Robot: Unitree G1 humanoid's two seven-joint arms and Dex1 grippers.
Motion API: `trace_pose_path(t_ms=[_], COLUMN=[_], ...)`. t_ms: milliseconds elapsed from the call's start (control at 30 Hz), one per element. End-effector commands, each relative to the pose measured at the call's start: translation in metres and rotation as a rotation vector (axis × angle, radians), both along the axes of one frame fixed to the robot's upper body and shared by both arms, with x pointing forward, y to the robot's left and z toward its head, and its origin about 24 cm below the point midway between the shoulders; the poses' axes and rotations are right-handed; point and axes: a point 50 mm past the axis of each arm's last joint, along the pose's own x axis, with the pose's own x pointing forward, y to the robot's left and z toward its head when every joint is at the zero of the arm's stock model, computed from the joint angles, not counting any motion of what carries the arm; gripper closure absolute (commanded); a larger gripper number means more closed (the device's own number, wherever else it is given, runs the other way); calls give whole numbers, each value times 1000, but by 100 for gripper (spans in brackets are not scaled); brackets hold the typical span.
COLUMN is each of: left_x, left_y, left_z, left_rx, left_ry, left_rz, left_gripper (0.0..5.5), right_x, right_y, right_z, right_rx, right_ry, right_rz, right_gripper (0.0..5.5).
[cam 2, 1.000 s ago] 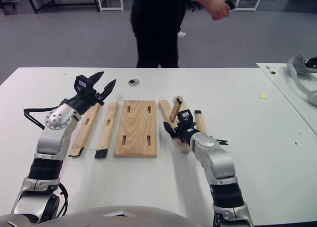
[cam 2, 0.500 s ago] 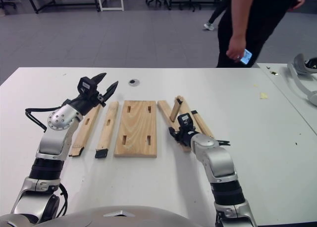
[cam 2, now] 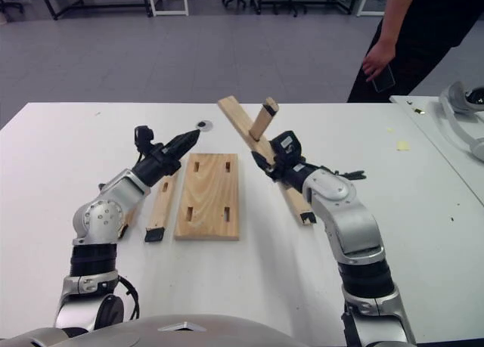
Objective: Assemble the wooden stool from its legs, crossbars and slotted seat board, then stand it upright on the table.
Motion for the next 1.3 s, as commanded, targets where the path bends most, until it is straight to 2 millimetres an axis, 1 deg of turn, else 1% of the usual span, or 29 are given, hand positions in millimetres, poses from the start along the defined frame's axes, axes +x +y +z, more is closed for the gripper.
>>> trace_pose_path(t_ms=[33, 133, 333, 367, 400, 633, 700, 833, 900, 933, 967, 1100, 1167, 1233, 1267, 1300], left_x=[4, 1, 3, 3, 3, 4, 4, 2, 1, 0, -1, -2, -4, -10, -19, -27], left_y=[-7, -5, -2, -2, -2, 3, 3, 7, 11, 15, 17, 24, 31, 44, 51, 55], left_z=[18, 31, 27, 26, 25, 25, 27, 33, 37, 39, 40, 40, 40, 42, 44, 45], left_rx=[-117, -206, -203, -200, -198, -191, -197, -217, -242, -251, -256, -239, -186, -110, -56, -16], left_ry=[16, 0, 37, 43, 46, 42, 36, 20, 15, 11, 10, 15, 15, 25, 36, 52], left_rz=[-35, -62, -40, -34, -30, 2, 4, 15, 37, 50, 57, 91, 142, 235, 296, 343], left_gripper=[284, 284, 284, 302, 307, 426, 442, 444, 445, 447, 447, 449, 449, 449, 449, 449], right_x=[-4, -9, -13, -13, -13, -15, -15, -15, -14, -14, -14, -14, -15, -17, -19, -22], right_y=[17, 25, 29, 30, 30, 31, 32, 31, 30, 29, 28, 27, 25, 18, 11, 3], right_z=[15, 13, 16, 17, 17, 18, 18, 19, 17, 16, 14, 10, 9, 8, 5, 2], right_rx=[-6, -10, -1, 2, 3, 6, 9, 34, 49, 56, 61, 79, 79, 64, 52, 42], right_ry=[-54, -51, -70, -74, -76, -86, -89, -96, -92, -84, -78, -69, -69, -70, -63, -54], right_rz=[105, 153, 201, 204, 206, 222, 228, 221, 203, 192, 186, 172, 166, 140, 109, 75], right_gripper=[343, 343, 343, 343, 343, 343, 343, 343, 343, 307, 294, 212, 176, 138, 111, 104])
